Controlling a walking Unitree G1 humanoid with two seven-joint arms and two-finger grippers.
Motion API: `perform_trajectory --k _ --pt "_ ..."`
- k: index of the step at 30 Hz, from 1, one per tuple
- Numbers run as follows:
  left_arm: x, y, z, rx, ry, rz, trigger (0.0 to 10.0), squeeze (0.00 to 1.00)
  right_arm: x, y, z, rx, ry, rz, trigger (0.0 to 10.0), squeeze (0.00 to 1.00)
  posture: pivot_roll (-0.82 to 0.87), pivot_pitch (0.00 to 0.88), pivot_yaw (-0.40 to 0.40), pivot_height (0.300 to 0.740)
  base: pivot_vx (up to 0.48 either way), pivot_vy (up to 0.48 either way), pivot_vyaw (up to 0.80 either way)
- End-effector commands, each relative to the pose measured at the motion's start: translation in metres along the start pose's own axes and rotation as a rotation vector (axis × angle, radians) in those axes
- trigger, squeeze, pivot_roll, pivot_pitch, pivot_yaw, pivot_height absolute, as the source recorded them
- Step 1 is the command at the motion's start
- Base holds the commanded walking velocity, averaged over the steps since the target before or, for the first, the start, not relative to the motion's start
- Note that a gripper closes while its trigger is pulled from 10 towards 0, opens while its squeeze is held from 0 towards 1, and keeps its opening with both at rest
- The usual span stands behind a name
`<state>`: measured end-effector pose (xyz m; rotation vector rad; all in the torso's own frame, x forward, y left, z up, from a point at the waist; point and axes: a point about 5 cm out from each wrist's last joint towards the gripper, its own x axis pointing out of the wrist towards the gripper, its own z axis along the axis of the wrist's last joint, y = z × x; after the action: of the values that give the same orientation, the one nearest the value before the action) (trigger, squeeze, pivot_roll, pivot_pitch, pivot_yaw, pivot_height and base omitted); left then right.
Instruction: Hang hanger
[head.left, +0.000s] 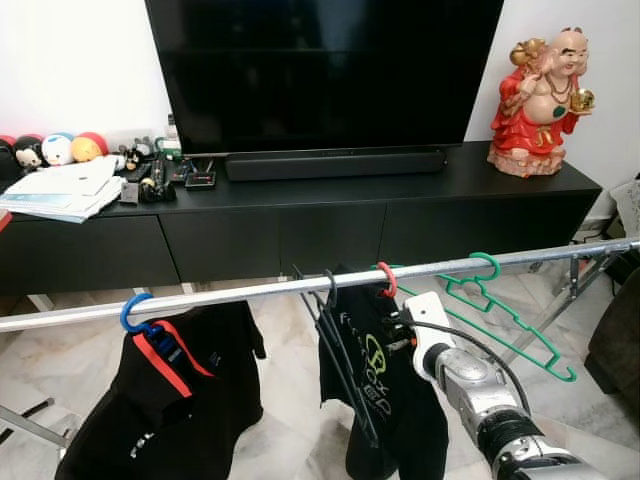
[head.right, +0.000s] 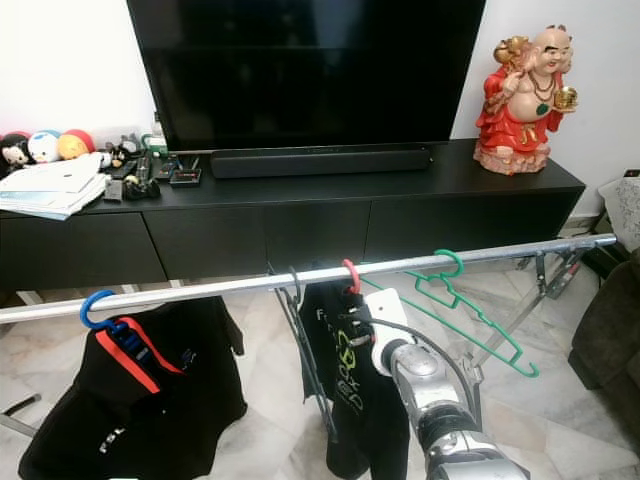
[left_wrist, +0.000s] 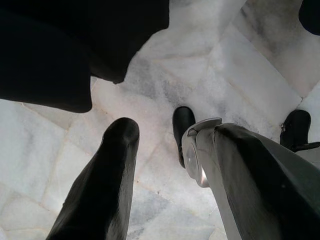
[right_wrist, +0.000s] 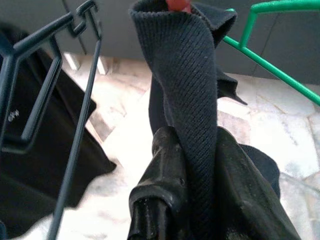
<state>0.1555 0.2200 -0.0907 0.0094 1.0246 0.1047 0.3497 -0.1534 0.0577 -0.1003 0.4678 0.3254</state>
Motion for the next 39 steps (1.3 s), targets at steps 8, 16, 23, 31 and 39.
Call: perform_trajectory --k 8,16,23,31,39 --pt "-0.001 -0.001 -0.007 0.01 0.019 -0.001 10.0 0.0 -0.005 0.006 0.018 0.228 -0.275 -0.038 0.0 0.0 0.02 0.0 0.002 0.74 0.0 0.0 0.0" --pt "-0.001 -0.001 -0.007 0.009 0.016 0.0 10.0 0.0 -0.015 0.008 0.026 0.281 -0.439 -0.055 0.0 0.0 0.02 0.0 0.001 0.74 0.0 0.0 0.0" --pt "-0.001 0.0 -0.005 0.006 0.013 -0.001 10.0 0.0 -0.026 0.011 0.006 0.275 -0.426 -0.044 0.0 0.0 0.02 0.0 0.001 0.74 0.0 0.0 0.0" --pt "-0.001 0.001 -0.004 0.015 0.013 0.0 10.0 0.0 -0.04 0.017 -0.034 0.24 -0.317 -0.041 0.0 0.0 0.01 0.0 0.01 0.74 0.0 0.0 0.0" --pt "-0.001 0.003 -0.003 0.036 0.01 0.007 10.0 0.0 -0.05 0.027 -0.054 0.237 -0.254 -0.04 10.0 0.0 0.01 0.0 0.013 0.74 0.0 0.0 0.0"
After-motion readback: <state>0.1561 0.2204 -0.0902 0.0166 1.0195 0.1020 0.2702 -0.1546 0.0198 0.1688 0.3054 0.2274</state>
